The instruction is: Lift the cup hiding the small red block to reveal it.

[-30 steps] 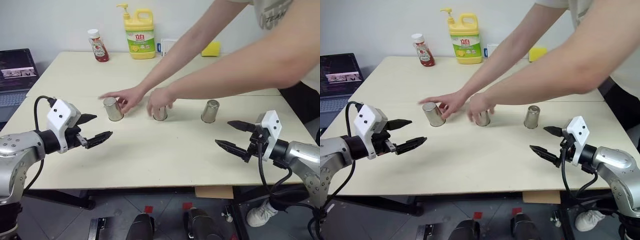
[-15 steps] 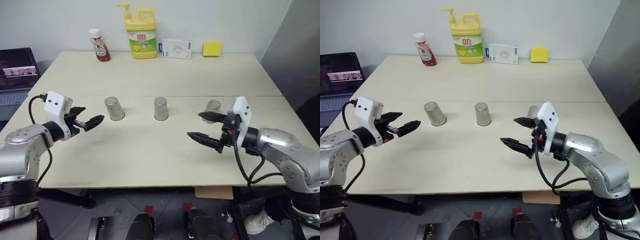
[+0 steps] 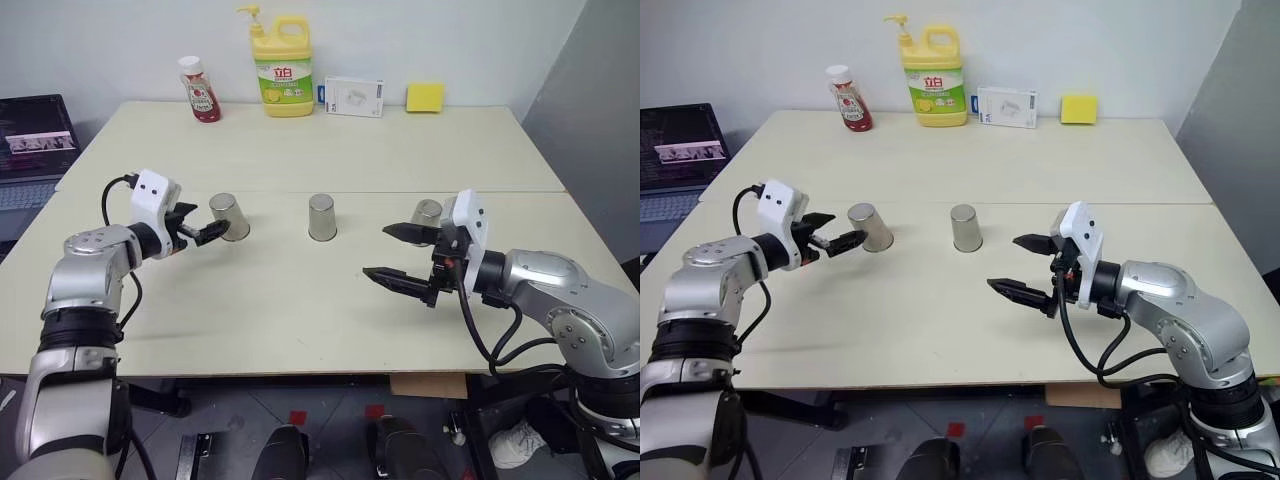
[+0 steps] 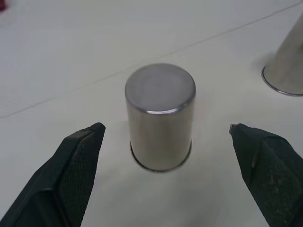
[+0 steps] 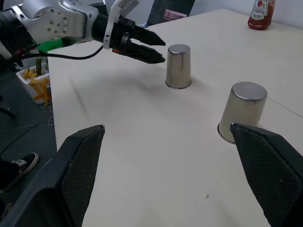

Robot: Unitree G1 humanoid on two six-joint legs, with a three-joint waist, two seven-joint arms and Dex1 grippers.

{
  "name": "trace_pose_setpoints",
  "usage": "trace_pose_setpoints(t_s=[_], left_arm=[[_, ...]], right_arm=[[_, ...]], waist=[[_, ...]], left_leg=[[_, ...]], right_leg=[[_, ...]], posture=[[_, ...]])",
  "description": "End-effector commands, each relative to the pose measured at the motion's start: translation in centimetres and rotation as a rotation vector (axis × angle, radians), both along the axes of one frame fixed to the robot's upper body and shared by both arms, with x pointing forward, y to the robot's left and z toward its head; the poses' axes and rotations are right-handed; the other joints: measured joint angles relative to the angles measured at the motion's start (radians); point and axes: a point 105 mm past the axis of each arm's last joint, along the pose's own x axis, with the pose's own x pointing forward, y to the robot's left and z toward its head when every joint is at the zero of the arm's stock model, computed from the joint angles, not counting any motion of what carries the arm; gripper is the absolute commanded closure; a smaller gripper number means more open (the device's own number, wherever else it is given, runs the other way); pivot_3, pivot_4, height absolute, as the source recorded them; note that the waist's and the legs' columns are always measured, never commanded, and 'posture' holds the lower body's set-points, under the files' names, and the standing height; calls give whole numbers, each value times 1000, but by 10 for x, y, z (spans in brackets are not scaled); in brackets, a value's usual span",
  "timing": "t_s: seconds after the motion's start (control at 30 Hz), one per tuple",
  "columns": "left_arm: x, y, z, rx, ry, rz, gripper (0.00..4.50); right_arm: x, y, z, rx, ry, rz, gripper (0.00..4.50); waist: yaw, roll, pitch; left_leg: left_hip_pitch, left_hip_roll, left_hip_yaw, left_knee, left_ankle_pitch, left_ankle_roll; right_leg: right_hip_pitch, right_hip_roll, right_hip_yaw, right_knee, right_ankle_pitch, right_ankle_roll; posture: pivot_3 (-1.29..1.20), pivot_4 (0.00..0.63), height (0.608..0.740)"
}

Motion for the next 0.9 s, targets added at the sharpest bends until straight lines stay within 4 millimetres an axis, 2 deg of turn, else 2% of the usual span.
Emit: trace_pose_setpoints(t_s=[0.03,0.37,0.57,0.7,0.87,0.9], left_arm=[[11,-5,8,-1,-37,-5,11],[31,-7,6,-11,-47,42,11],[38,-20,0,-25,-12,5,11],[44,-22,3,-24,-27,23,614],[45,-23,0,-12,-26,26,1788],[45,-23,0,-12,-26,26,1836]], right_arm=[[-8,7,11,6,-47,43,0],[-9,5,9,4,-43,38,0],[-8,5,9,3,-45,40,0],[-8,6,10,3,-45,41,0],[-8,6,10,4,-45,39,0],[-8,6,10,4,-45,39,0]], waist=[[0,0,0],[-1,0,0],[-1,0,0],[-1,0,0],[-1,0,0],[-1,0,0]], left_leg=[[0,0,0,0,0,0],[-1,0,-1,0,0,0],[-1,0,-2,0,0,0],[-1,0,-2,0,0,0],[-2,-1,-3,0,0,0],[-2,-1,-3,0,0,0]], right_leg=[[0,0,0,0,0,0],[0,0,-1,0,2,-4],[0,0,-2,0,2,-4],[0,0,-2,0,2,-4],[0,0,-2,0,2,-4],[0,0,-2,0,2,-4]], posture=[[0,150,740],[0,150,740],[0,150,740],[0,150,740],[0,150,740],[0,150,740]])
